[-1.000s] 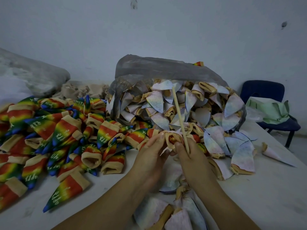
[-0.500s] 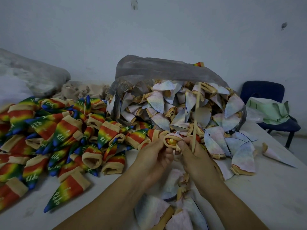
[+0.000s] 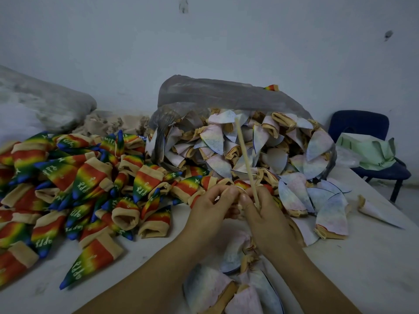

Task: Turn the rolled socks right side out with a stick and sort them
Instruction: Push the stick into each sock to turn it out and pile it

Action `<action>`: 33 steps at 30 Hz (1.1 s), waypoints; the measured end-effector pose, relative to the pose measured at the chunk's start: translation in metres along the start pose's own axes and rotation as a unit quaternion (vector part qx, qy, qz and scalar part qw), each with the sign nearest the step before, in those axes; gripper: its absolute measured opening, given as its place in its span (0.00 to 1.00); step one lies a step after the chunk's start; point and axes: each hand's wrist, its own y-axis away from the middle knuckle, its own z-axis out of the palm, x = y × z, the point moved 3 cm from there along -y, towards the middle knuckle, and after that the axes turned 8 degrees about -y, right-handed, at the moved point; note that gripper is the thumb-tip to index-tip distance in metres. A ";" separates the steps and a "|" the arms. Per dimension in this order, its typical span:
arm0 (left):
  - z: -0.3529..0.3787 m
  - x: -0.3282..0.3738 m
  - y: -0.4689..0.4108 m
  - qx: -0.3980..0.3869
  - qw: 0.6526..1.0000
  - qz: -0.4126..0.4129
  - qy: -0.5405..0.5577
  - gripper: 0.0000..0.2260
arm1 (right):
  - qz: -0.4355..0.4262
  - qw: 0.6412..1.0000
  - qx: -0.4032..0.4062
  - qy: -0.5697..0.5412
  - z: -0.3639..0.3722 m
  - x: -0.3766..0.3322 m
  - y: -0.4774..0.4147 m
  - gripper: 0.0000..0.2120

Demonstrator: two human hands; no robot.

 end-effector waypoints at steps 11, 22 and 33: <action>0.005 0.001 0.000 -0.008 0.970 -0.068 0.233 0.14 | 0.001 0.996 0.017 -0.082 0.002 -0.005 0.002 0.13; 0.006 -0.002 0.001 -0.030 0.974 -0.093 0.206 0.12 | -0.053 0.996 0.060 0.050 0.002 -0.004 0.001 0.13; -0.006 0.007 0.000 0.077 0.993 0.022 -0.091 0.15 | 0.167 0.913 0.033 -0.371 0.001 0.006 -0.003 0.08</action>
